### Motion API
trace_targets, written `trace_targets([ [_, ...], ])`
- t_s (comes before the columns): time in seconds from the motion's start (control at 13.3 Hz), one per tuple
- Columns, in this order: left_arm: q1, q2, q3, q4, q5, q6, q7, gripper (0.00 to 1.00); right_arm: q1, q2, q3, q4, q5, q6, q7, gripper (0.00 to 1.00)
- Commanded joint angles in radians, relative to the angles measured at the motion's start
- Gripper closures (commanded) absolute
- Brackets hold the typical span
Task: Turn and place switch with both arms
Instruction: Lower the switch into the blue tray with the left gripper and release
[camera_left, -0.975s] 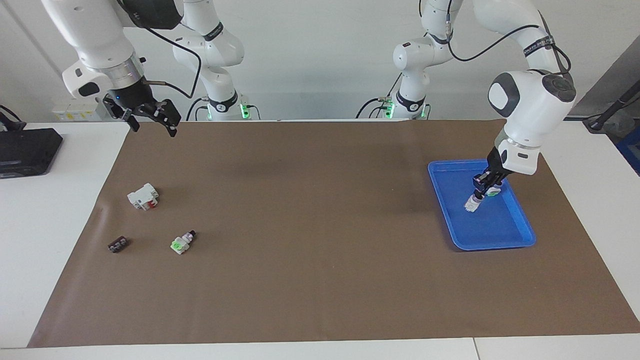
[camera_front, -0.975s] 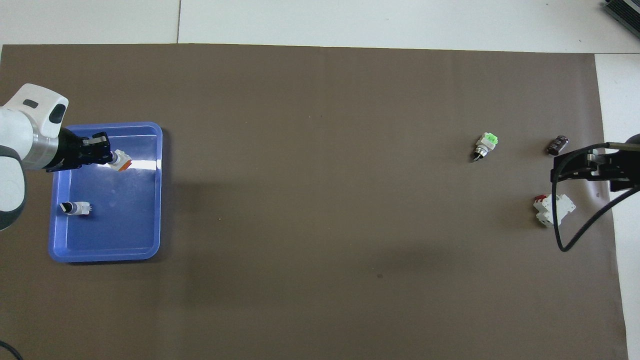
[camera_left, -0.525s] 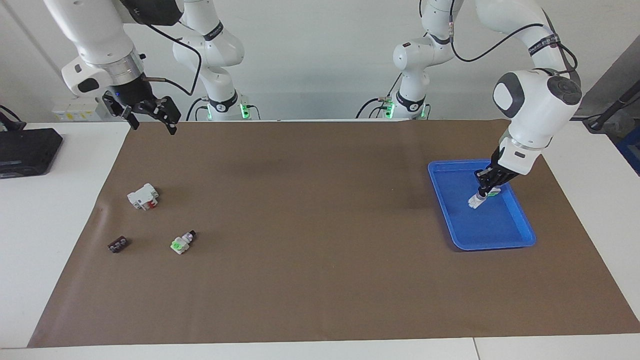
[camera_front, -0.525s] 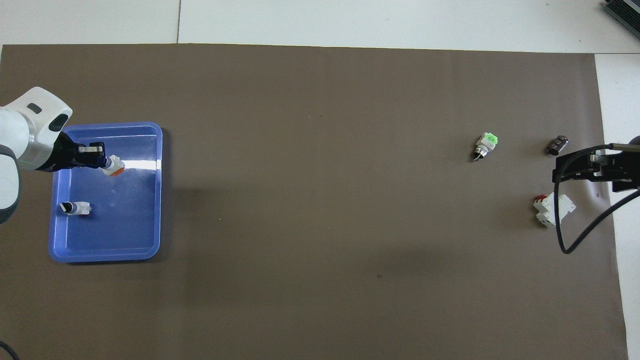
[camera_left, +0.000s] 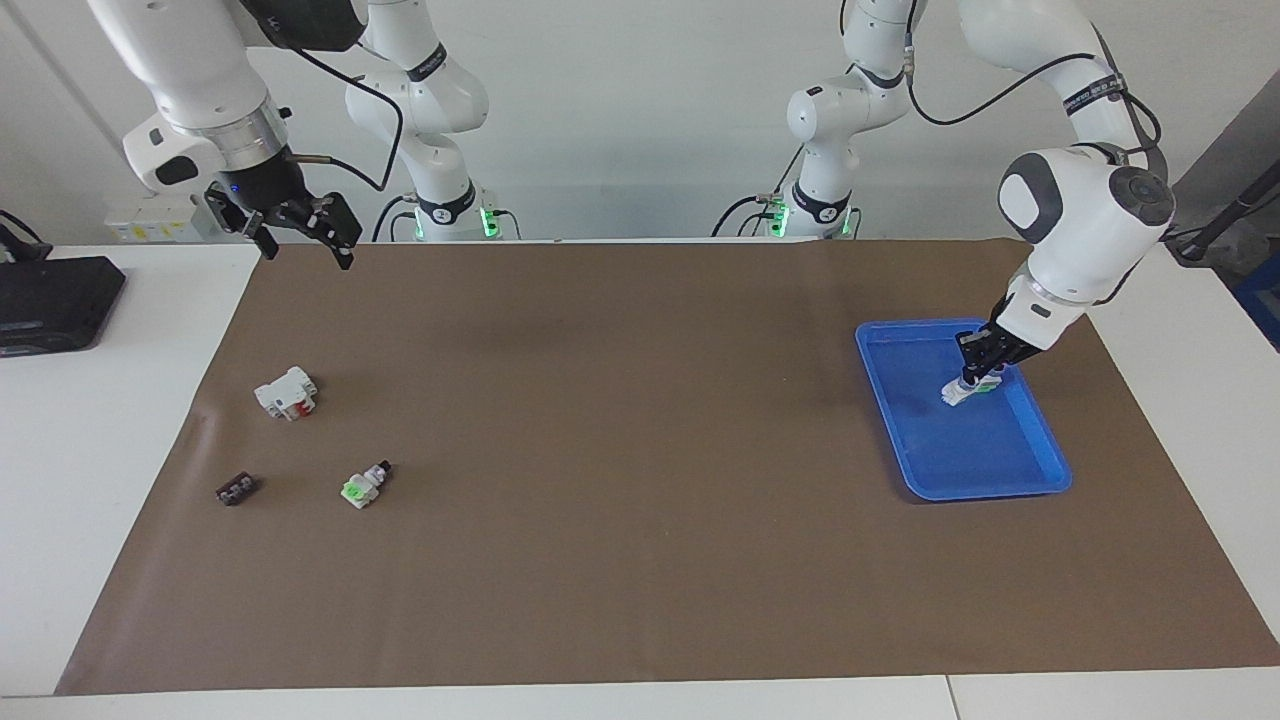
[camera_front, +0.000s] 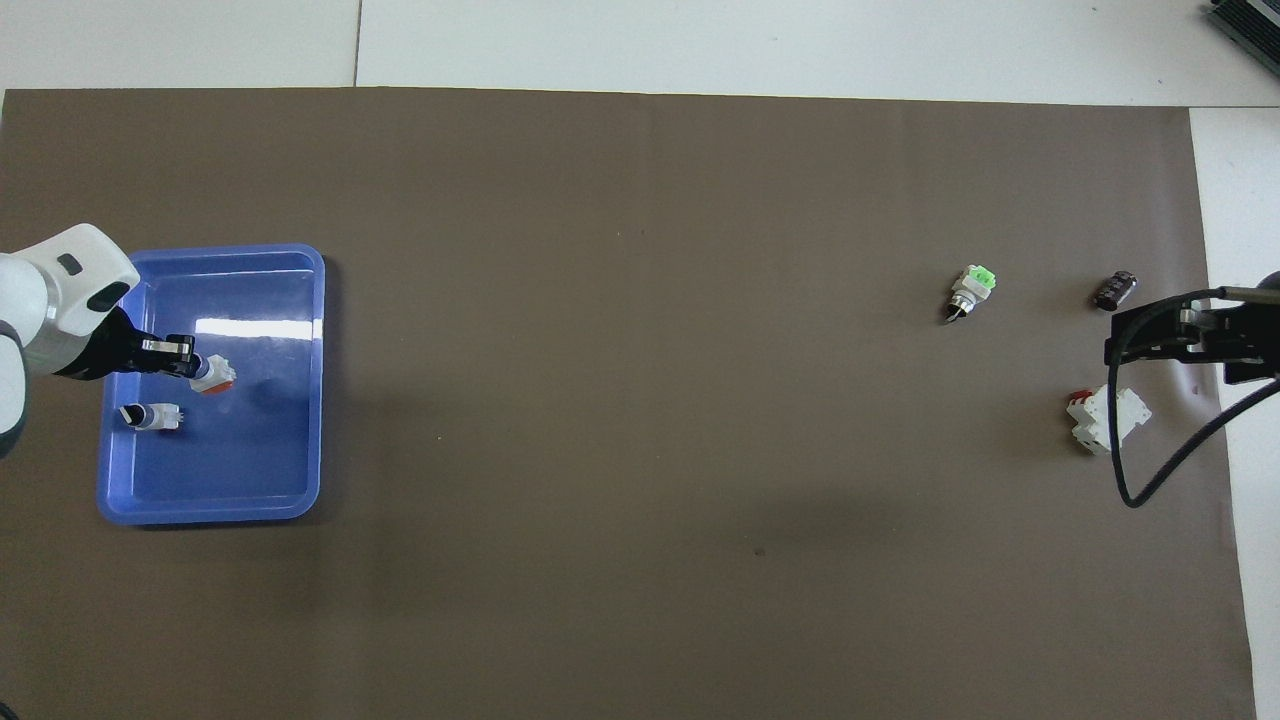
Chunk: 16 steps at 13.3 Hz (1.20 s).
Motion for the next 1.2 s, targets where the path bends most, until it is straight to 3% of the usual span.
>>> trace_targets([
  [0.0,0.026,-0.064,-0.002,-0.096,0.018,0.034,0.066,1.0,0.005,-0.012,-0.004,-0.009,0.004,0.01,0.007,0.0],
  [0.3,0.043,-0.072,-0.002,-0.124,0.017,0.046,0.184,1.0,0.005,-0.012,-0.004,-0.009,0.004,0.01,0.007,0.0],
  [0.67,0.045,-0.087,-0.002,-0.161,0.017,0.101,0.187,1.0,0.005,-0.012,-0.004,-0.009,0.004,0.01,0.007,0.0],
  [0.75,0.042,-0.082,-0.002,-0.155,0.017,0.103,0.187,0.85,0.005,-0.012,-0.004,-0.009,0.004,0.01,0.007,0.0],
  [0.82,0.037,-0.079,-0.002,-0.146,0.017,0.101,0.187,0.61,0.005,-0.012,-0.004,-0.009,0.004,0.01,0.007,0.0],
  [0.9,0.034,-0.075,-0.002,-0.13,0.017,0.101,0.187,0.43,0.005,-0.012,-0.004,-0.009,0.004,0.011,0.007,0.0],
  [1.12,0.015,-0.038,-0.007,-0.034,0.017,0.052,0.183,0.38,0.005,-0.012,-0.004,-0.009,0.004,0.01,0.007,0.0],
])
